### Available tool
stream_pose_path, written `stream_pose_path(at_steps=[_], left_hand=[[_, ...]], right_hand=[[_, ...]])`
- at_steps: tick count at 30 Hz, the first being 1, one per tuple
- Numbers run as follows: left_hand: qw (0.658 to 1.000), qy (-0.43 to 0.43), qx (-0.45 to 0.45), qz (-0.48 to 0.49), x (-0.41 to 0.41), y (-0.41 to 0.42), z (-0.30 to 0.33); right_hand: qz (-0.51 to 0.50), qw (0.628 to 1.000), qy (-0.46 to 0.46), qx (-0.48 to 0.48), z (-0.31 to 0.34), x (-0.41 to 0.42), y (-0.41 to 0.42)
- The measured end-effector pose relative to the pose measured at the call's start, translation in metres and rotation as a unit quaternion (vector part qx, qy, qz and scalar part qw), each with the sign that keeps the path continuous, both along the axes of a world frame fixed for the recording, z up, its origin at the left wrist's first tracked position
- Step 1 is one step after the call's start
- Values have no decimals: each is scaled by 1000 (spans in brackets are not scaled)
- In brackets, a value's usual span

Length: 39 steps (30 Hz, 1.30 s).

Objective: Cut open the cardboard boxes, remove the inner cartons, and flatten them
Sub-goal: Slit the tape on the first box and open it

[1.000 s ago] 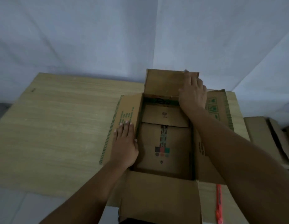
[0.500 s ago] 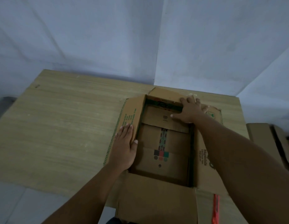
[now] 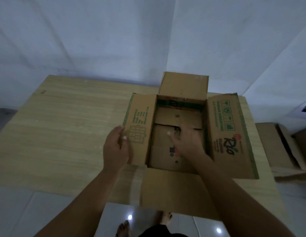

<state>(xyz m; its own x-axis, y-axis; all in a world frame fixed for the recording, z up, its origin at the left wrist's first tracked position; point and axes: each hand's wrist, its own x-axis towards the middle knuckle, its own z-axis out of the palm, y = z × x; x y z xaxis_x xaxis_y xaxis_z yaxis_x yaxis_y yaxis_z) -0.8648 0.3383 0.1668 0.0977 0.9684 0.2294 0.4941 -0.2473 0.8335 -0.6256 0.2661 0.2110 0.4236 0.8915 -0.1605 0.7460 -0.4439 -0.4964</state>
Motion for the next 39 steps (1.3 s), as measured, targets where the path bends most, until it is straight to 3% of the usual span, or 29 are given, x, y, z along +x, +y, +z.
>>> stream_pose_path(at_steps=[6, 9, 13, 17, 22, 25, 28, 34, 39], left_hand=[[997, -30, -65, 23, -54, -19, -16], [992, -44, -117, 23, -77, -29, -22], [989, -41, -141, 11, -100, -34, -26], [989, -45, -141, -11, -114, -36, -27], [993, -37, -110, -31, -119, -28, -15], [994, -75, -70, -38, -106, -21, 3], [992, -104, -3, -69, -85, -14, 28], [957, 17, 186, -222, -40, -11, 62], [933, 52, 231, -269, 0, -26, 56]], right_hand=[[57, 988, 91, -108, 0, -109, -10], [115, 984, 1, -135, -6, -140, -15], [172, 966, -168, -94, -15, -160, -17], [168, 970, -142, -100, -10, -162, -20], [111, 991, -73, -11, 27, -170, -18], [62, 989, -8, 133, 45, -176, -16], [1, 962, 48, 270, 59, -179, -16], [-173, 927, 111, 313, 61, -159, -32], [-282, 891, 107, 338, 67, -121, -63]])
